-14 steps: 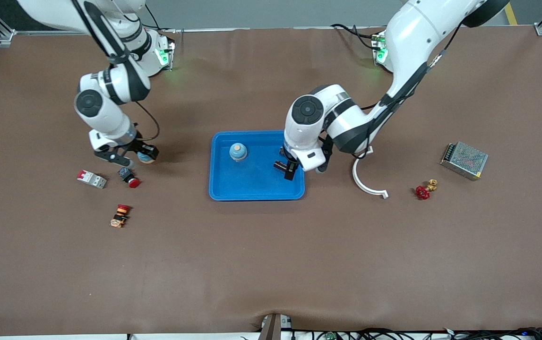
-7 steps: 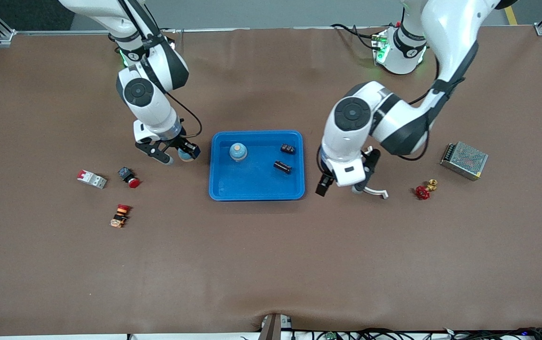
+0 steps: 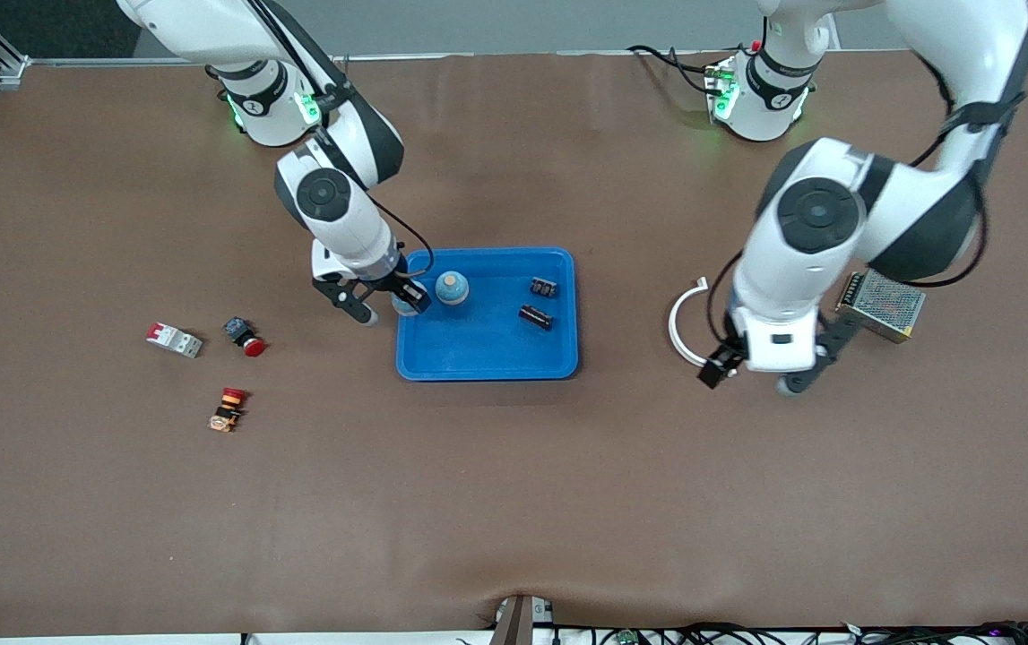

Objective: Place electrolytic capacitor and blue bell in tray
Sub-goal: 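Carry the second bell into the tray with the right gripper while the left gripper withdraws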

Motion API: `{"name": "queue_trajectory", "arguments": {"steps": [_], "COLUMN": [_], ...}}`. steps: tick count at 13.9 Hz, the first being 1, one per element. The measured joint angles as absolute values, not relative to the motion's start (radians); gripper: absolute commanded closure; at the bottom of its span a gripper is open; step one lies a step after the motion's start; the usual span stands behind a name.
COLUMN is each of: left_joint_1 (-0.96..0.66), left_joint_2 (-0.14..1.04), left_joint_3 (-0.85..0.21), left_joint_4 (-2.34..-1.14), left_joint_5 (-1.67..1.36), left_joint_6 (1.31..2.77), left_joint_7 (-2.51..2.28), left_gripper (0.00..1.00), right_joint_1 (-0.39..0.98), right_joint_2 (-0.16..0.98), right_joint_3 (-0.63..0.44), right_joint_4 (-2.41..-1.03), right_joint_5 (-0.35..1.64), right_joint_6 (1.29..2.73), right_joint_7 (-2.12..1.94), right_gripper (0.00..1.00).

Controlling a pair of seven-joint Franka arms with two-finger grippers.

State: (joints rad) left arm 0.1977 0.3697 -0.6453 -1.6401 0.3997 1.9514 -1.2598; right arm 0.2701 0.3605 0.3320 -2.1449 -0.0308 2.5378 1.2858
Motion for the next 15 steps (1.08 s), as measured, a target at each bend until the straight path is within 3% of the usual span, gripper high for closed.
{"name": "queue_trajectory", "arguments": {"steps": [9,11,15], "left_joint_1": [0.339,0.325,0.182], "left_joint_2": [0.251,0.209,0.105], "left_joint_3": [-0.637,-0.585,-0.346], "left_joint_4": [-1.514,-1.508,-1.507], "left_joint_5": [0.298,0.255,0.174], "left_joint_6": [1.66,1.642,1.588], "left_joint_7": [-0.742,-0.639,-0.421], "left_gripper": [0.0,0.0,0.0], "right_joint_1": [0.397,0.417,0.459], "right_joint_2": [0.542,0.565,0.609], "right_joint_3": [0.259,0.238,0.189], "right_joint_4": [-1.96,-1.938,-1.903], "right_joint_5": [-0.065,-0.065,-0.066], "right_joint_6": [2.538,2.538,2.539], "right_joint_7": [1.406,1.408,1.41], "right_gripper": [1.0,1.0,1.0]}}
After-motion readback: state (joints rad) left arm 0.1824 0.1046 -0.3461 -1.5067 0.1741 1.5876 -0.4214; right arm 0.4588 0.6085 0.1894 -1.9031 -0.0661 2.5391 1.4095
